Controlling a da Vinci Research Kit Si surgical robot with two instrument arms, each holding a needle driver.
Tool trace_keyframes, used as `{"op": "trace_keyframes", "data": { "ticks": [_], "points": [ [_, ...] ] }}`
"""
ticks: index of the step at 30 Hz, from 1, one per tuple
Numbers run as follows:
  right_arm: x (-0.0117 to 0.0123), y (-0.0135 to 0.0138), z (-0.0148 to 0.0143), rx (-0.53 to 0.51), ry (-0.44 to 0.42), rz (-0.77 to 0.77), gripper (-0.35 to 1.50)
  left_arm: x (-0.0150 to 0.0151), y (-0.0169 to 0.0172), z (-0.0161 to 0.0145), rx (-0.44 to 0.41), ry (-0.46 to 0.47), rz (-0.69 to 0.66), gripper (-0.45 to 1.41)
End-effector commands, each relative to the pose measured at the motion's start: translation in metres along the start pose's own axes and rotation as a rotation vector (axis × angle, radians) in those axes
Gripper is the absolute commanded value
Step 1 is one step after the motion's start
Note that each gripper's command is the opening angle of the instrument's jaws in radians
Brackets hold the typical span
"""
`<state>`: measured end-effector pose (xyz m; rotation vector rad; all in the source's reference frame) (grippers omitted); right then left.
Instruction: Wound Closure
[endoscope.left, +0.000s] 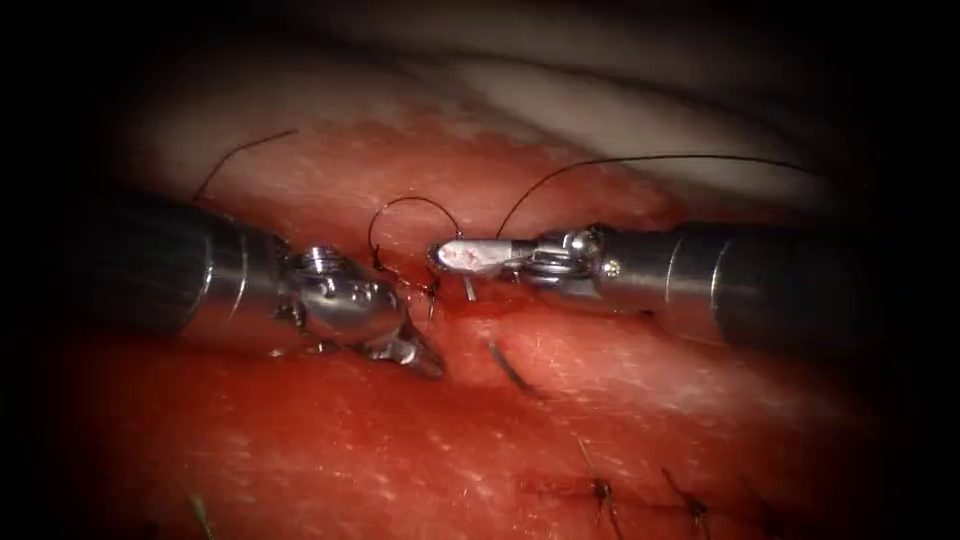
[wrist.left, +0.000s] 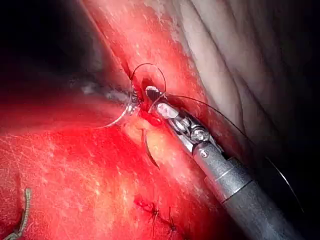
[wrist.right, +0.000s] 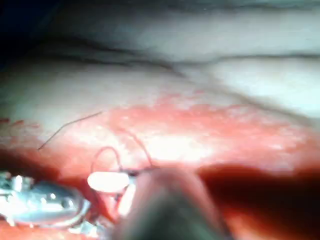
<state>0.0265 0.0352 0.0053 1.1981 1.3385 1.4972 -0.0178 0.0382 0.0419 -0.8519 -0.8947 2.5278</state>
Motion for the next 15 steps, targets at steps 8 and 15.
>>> {"op": "trace_keyframes", "data": {
  "ticks": [8, 15],
  "points": [
    [-0.0001, 0.0005, -0.0009, -0.099, -0.08, -0.284, 1.26, 0.0005, 0.0033, 0.0012, 0.093, 0.15, 0.128, 0.48],
    [0.0001, 0.0003, -0.0025, -0.1, -0.1, -0.396, 1.26, 0.0022, 0.0038, 0.0019, 0.156, 0.22, 0.152, 0.64]
  ]
}}
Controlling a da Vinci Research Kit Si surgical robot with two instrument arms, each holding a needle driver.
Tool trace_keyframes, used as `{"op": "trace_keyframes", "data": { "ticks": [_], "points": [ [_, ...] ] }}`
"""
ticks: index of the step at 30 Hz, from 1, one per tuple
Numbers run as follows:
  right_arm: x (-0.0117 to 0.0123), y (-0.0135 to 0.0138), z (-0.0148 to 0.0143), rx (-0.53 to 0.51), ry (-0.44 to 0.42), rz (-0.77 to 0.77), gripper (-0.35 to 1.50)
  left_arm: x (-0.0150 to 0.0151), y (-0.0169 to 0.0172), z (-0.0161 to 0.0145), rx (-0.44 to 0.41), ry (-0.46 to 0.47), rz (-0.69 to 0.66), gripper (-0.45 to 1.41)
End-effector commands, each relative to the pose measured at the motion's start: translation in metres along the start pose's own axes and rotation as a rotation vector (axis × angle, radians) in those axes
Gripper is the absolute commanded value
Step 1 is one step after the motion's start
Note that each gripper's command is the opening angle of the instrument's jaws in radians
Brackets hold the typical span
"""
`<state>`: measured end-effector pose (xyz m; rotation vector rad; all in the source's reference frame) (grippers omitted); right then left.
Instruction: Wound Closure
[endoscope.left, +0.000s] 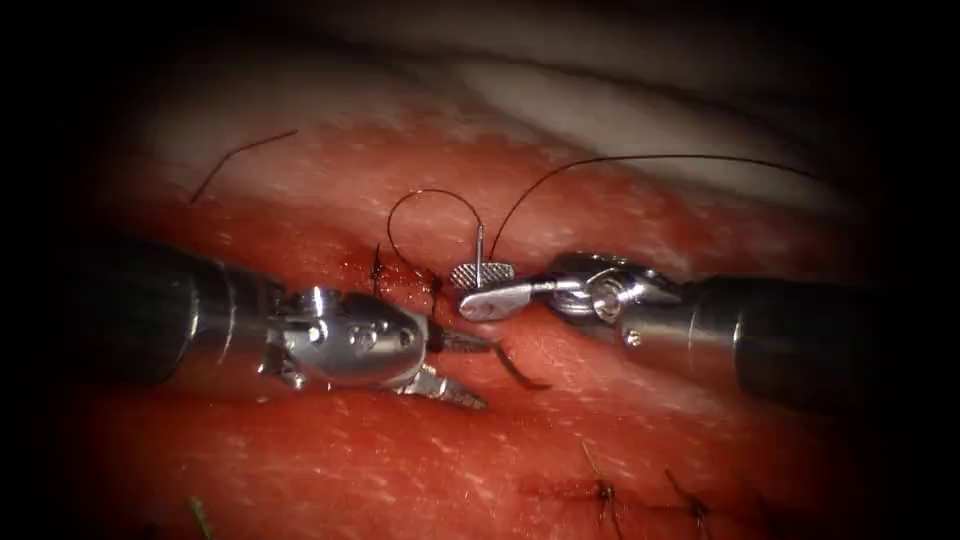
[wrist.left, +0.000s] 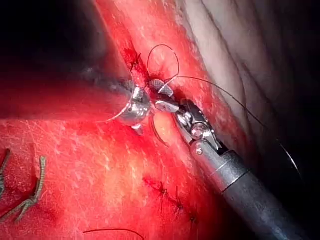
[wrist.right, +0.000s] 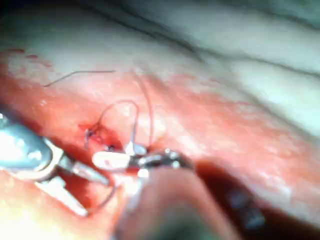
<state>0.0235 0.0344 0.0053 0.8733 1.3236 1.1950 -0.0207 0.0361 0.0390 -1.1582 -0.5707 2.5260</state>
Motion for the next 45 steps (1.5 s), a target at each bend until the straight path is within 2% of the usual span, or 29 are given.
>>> {"op": "trace_keyframes", "data": {
  "ticks": [1, 11, 20, 23, 24, 25, 28, 32, 33, 37, 42, 45],
  "points": [
    [0.0001, 0.0002, 0.0001, -0.007, -0.018, -0.028, 1.25, 0.0001, 0.0004, 0.0008, 0.012, 0.012, 0.003, 0.65],
    [0.001, 0.0002, -0.0024, -0.031, -0.028, -0.054, 1.25, 0.0014, 0.0005, 0.0007, 0.048, 0.053, 0.024, 0.63],
    [0.0019, -0.0003, -0.0042, -0.052, -0.017, -0.051, 1.28, 0.0012, -0.0001, 0.0025, 0.083, 0.06, 0.011, 0.58],
    [0.0021, -0.0002, -0.0052, -0.073, -0.002, -0.051, 1.28, 0.0015, -0.0007, 0.0028, 0.104, 0.089, -0.004, 0.46],
    [0.0022, -0.0001, -0.0054, -0.078, 0.002, -0.051, 1.28, 0.0015, -0.0008, 0.0027, 0.106, 0.095, -0.005, 0.29],
    [0.0023, 0.0, -0.006, -0.088, 0.009, -0.051, 1.28, 0.0012, -0.0006, 0.0023, 0.104, 0.104, -0.004, -0.1],
    [0.0024, 0.0001, -0.0066, -0.098, 0.015, -0.057, 1.28, 0.001, -0.0002, 0.0011, 0.102, 0.136, -0.02, -0.35],
    [0.0023, 0.0, -0.0067, -0.096, 0.012, -0.074, 1.26, 0.0017, -0.0003, -0.0007, 0.099, 0.215, -0.122, -0.35],
    [0.0022, -0.0001, -0.0065, -0.093, 0.009, -0.086, 1.26, 0.0022, -0.0001, -0.0016, 0.056, 0.259, -0.189, -0.35],
    [0.0019, -0.0003, -0.006, -0.086, 0.004, -0.091, 1.26, 0.0033, 0.0005, -0.0032, -0.026, 0.337, -0.293, -0.35],
    [0.0018, -0.0005, -0.0058, -0.08, 0.0, -0.091, 1.26, 0.005, 0.0014, -0.0047, -0.185, 0.462, -0.46, -0.35],
    [0.0017, -0.0006, -0.0058, -0.072, -0.006, -0.091, 1.26, 0.0058, 0.0016, -0.006, -0.299, 0.508, -0.632, -0.35]
  ]
}}
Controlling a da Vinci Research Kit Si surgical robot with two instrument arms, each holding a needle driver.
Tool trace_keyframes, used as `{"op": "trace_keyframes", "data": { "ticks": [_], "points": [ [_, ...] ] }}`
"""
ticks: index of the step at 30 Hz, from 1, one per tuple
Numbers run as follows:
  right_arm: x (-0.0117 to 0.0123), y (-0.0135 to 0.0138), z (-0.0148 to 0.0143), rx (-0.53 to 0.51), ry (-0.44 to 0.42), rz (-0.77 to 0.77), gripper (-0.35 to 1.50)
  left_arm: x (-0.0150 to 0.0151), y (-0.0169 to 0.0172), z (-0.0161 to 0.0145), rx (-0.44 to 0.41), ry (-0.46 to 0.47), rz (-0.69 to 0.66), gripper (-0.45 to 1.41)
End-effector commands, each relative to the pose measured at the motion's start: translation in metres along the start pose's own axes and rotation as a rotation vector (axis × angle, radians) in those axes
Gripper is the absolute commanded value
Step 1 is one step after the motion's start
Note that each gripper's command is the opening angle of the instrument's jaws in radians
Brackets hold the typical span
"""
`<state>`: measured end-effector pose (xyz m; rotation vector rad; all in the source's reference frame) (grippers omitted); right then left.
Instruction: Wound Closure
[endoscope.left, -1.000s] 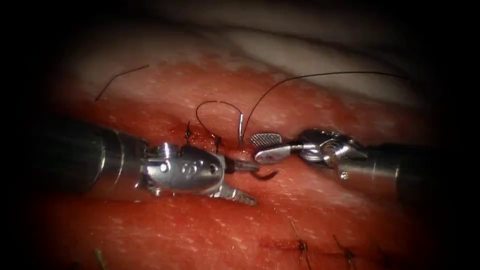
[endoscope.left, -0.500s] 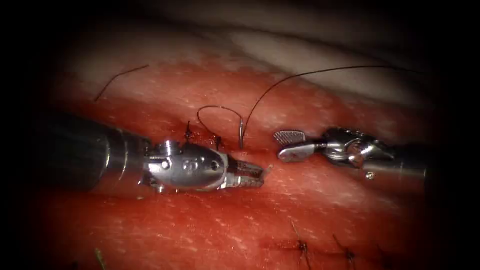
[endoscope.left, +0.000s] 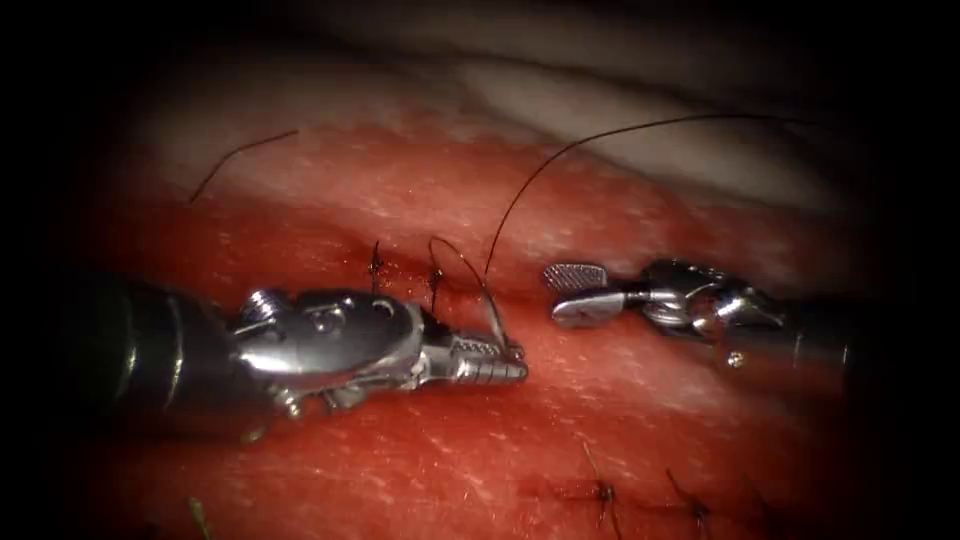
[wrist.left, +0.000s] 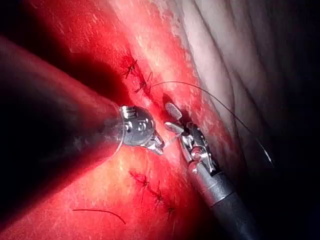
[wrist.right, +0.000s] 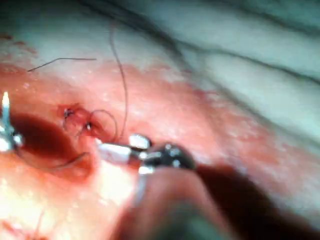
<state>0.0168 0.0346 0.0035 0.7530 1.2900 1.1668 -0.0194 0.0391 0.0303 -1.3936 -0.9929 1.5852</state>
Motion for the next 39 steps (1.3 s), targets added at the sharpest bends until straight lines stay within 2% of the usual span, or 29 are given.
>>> {"op": "trace_keyframes", "data": {
  "ticks": [1, 4, 6, 7, 8, 9, 12, 15, 22, 23, 28, 32, 35, 39],
  "points": [
    [0.0001, 0.0001, 0.001, 0.006, -0.001, -0.002, 1.26, -0.0005, -0.0001, 0.0003, -0.016, -0.011, -0.054, -0.35],
    [0.0, -0.0001, 0.0011, 0.018, -0.008, -0.001, 1.26, 0.0002, 0.0005, -0.0006, -0.079, -0.011, -0.205, -0.35],
    [-0.0005, -0.0005, 0.0011, 0.044, -0.026, -0.001, 1.26, 0.0008, 0.0014, -0.0018, -0.117, -0.03, -0.237, -0.35],
    [-0.0006, -0.0007, 0.0011, 0.046, -0.027, -0.001, 1.26, 0.001, 0.0016, -0.0021, -0.124, -0.033, -0.215, -0.35],
    [-0.0007, -0.0009, 0.001, 0.047, -0.029, -0.007, 1.26, 0.0012, 0.0019, -0.0026, -0.134, -0.034, -0.116, -0.35],
    [-0.0009, -0.0012, 0.0009, 0.052, -0.032, -0.03, 1.26, 0.0015, 0.0024, -0.0033, -0.136, -0.063, 0.039, -0.35],
    [-0.001, -0.0019, 0.0008, 0.07, -0.043, -0.11, 1.26, 0.0027, 0.0033, -0.0048, -0.044, -0.132, 0.303, -0.35],
    [-0.001, -0.0025, 0.0009, 0.096, -0.057, -0.165, 1.28, 0.0034, 0.0037, -0.0058, -0.002, -0.144, 0.409, -0.35],
    [0.0, -0.0049, 0.0011, 0.105, -0.057, -0.292, 1.3, 0.0051, 0.0039, -0.007, 0.073, -0.143, 0.578, -0.35],
    [0.0003, -0.0056, 0.0013, 0.1, -0.055, -0.309, 1.3, 0.0054, 0.0039, -0.0071, 0.112, -0.152, 0.643, -0.35],
    [0.0005, -0.0072, 0.002, 0.067, -0.05, -0.328, 1.28, 0.0062, 0.0039, -0.0078, 0.177, -0.162, 0.737, -0.35],
    [0.0001, -0.0085, 0.0035, -0.024, -0.034, -0.33, 1.11, 0.0075, 0.0042, -0.0093, 0.242, -0.162, 0.79, -0.35],
    [0.0002, -0.0079, 0.0039, -0.124, -0.043, -0.335, 1.08, 0.0077, 0.0044, -0.0096, 0.23, -0.156, 0.787, -0.35],
    [0.0003, -0.007, 0.0037, -0.189, -0.054, -0.372, 1.04, 0.0075, 0.0047, -0.0095, 0.218, -0.156, 0.791, -0.35]
  ]
}}
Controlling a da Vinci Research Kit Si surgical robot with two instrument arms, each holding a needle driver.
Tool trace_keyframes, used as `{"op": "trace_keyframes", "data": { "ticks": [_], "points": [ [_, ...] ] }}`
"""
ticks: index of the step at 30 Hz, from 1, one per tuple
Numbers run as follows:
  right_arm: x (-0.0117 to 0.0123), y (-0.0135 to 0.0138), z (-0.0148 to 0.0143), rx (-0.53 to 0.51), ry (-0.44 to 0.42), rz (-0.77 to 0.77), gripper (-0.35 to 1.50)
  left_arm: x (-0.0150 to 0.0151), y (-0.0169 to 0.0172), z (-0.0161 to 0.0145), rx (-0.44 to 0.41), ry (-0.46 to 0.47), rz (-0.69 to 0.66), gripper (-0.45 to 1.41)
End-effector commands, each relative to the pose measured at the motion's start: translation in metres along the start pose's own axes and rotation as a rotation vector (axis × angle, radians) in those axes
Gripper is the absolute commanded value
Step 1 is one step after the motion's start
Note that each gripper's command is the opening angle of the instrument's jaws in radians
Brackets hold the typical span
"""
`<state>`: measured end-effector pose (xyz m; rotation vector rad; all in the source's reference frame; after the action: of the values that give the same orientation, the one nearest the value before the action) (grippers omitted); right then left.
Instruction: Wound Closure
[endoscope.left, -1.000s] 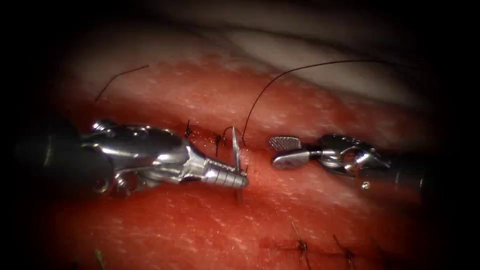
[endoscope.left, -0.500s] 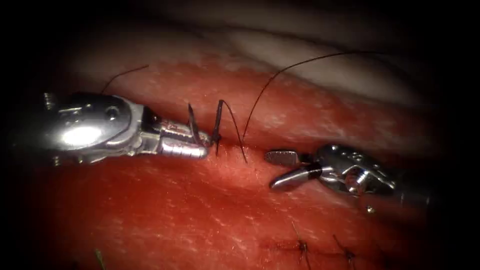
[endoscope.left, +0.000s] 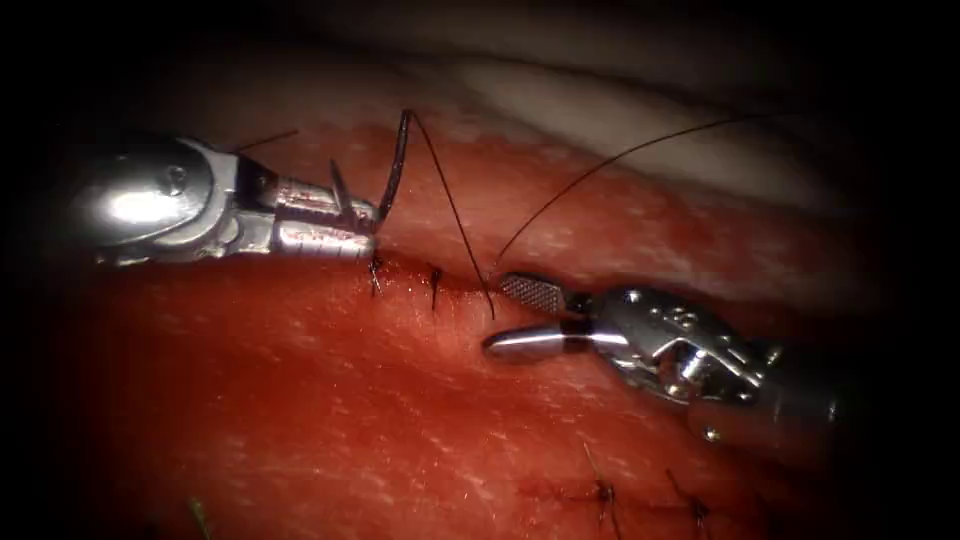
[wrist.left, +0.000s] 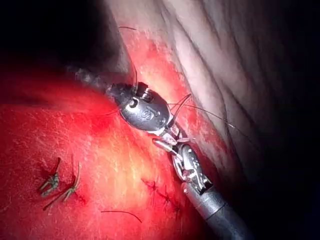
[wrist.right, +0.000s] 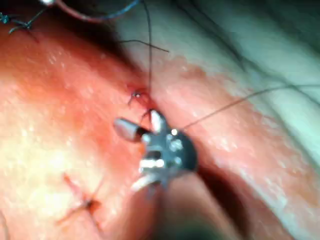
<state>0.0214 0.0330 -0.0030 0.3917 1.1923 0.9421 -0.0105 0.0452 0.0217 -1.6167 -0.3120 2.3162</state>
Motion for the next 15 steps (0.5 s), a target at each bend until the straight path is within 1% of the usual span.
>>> {"op": "trace_keyframes", "data": {
  "ticks": [1, 3, 4, 7, 9, 15],
  "points": [
    [0.0, 0.0005, 0.0008, -0.011, 0.005, -0.004, 1.04, -0.0004, 0.0004, 0.0007, -0.009, 0.003, -0.001, -0.35],
    [-0.0003, 0.0005, 0.0012, -0.015, 0.007, -0.009, 1.01, -0.0002, 0.0008, 0.001, -0.017, 0.008, 0.0, -0.35],
    [-0.0008, 0.0006, 0.002, -0.015, 0.004, -0.014, 0.99, 0.0, 0.0011, 0.0011, -0.022, 0.01, -0.001, -0.35],
    [-0.0015, 0.0006, 0.0028, 0.004, 0.004, -0.019, 0.96, 0.0001, 0.0011, 0.0011, -0.022, 0.01, -0.001, -0.35],
    [-0.0016, 0.0003, 0.0031, 0.017, 0.002, -0.026, 0.91, 0.0, 0.001, 0.0011, -0.022, 0.01, -0.001, -0.35],
    [-0.0019, 0.0002, 0.0034, 0.012, -0.007, -0.034, 0.86, 0.0002, 0.0011, 0.0011, -0.021, 0.01, -0.002, -0.35]
  ]
}}
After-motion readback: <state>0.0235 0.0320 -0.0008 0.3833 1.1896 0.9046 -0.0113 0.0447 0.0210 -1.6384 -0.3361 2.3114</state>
